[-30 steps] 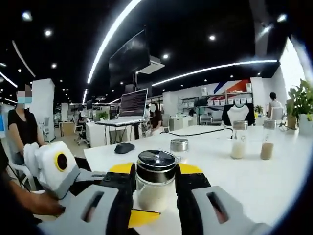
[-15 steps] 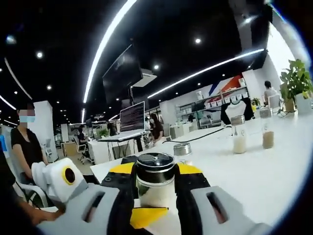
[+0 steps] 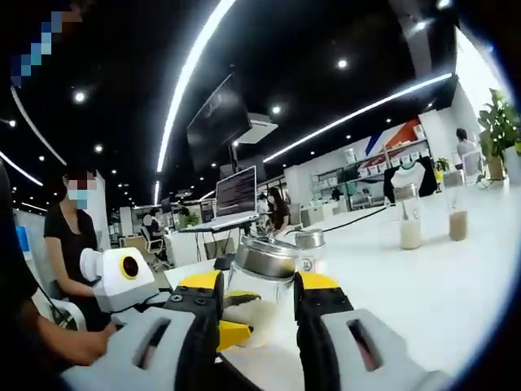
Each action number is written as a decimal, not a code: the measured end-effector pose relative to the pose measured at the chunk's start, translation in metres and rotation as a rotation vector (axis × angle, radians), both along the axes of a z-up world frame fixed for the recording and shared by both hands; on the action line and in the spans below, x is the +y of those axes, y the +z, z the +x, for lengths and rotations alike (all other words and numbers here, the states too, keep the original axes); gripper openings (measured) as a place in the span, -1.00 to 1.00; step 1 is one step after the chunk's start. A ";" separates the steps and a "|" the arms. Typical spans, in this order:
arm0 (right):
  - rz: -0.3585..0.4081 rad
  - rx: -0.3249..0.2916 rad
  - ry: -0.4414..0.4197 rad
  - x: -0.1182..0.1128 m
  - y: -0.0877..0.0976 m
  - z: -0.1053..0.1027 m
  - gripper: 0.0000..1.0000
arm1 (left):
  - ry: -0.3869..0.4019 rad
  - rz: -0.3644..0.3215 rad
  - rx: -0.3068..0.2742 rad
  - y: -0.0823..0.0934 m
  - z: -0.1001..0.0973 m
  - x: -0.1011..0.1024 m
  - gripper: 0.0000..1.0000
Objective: Rotate the seasoning bottle until the label or dispensing opening points toward the visible target arrow and the bottle remains upright within the marked orientation range
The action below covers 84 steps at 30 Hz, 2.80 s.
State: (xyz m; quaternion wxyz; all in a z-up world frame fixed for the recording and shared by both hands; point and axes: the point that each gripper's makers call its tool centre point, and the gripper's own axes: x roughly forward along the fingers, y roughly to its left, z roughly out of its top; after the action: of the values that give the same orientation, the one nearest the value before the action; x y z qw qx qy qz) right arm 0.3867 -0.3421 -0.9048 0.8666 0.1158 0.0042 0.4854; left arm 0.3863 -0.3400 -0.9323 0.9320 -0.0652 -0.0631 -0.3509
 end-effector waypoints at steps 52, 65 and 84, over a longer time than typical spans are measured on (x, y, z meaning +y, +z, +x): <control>-0.129 -0.093 -0.063 0.027 0.011 0.002 -0.35 | 0.078 0.098 -0.068 0.004 0.003 -0.006 -0.27; -0.059 -0.139 0.197 0.026 0.024 -0.022 -0.35 | -0.145 0.018 -0.128 0.020 -0.020 -0.007 -0.30; -0.167 -0.171 0.171 0.032 0.013 -0.023 -0.34 | -0.159 0.000 -0.089 0.011 -0.017 -0.013 -0.29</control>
State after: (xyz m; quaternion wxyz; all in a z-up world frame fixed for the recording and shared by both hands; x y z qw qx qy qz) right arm 0.3641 -0.3100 -0.8913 0.8258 0.0006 -0.0195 0.5636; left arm 0.3696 -0.3532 -0.9212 0.8976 -0.0544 -0.0991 -0.4261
